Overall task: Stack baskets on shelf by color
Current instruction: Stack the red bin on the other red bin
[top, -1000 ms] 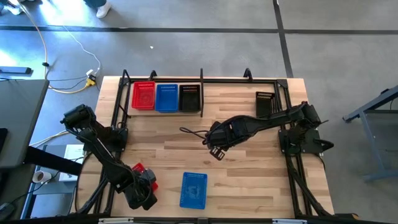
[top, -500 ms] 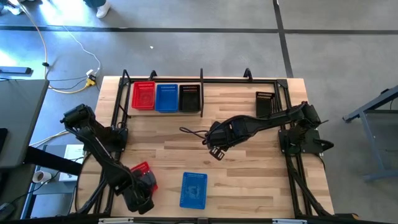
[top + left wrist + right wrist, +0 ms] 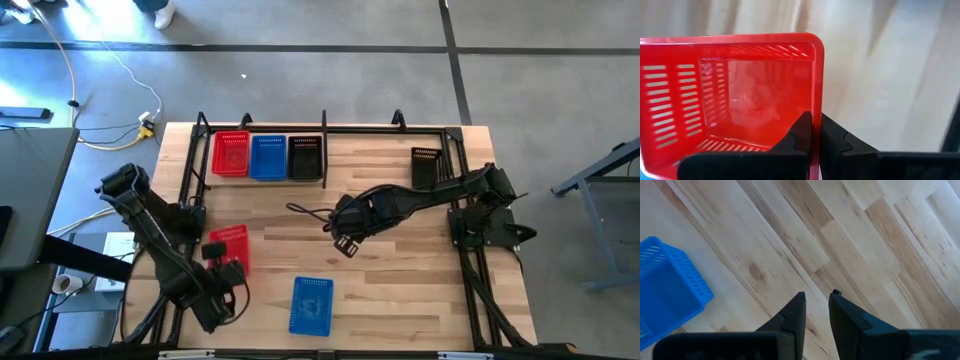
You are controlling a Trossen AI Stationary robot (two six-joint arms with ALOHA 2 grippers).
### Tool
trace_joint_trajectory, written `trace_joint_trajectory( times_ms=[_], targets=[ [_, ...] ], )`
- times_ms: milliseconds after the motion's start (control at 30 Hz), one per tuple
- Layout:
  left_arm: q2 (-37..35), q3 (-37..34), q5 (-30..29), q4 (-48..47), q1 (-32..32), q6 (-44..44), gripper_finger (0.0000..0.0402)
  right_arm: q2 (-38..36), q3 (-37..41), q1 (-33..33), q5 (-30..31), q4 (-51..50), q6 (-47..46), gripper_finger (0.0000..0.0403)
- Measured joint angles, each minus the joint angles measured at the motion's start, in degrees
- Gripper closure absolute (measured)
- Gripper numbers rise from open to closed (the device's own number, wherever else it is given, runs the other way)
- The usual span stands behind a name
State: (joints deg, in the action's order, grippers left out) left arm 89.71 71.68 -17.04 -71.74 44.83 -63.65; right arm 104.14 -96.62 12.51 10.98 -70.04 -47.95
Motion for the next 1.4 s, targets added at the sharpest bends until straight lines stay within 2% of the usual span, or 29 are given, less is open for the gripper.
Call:
trace_joint_trajectory(
  times_ms=[433, 767, 1100, 1400],
  targets=[
    [-11.1, 0.0, -10.5, -15.2, -5.3, 14.0, 0.0401, 0.0, 0.0, 0.0, 0.2, 3.3, 0.0, 0.0329],
    [-23.4, 0.0, -17.0, -18.2, -16.6, 31.1, 0.0401, 0.0, 0.0, 0.0, 0.3, 5.7, 0.0, 0.0329],
    [-32.6, -5.8, -15.8, -18.1, -32.4, 51.9, 0.0401, 0.0, 0.0, 0.0, 2.4, 6.7, -0.7, 0.0329],
    [-38.0, -12.3, -12.5, -15.1, -41.9, 61.1, 0.0401, 0.0, 0.0, -0.1, 2.4, 7.0, -0.6, 0.0329]
  ],
)
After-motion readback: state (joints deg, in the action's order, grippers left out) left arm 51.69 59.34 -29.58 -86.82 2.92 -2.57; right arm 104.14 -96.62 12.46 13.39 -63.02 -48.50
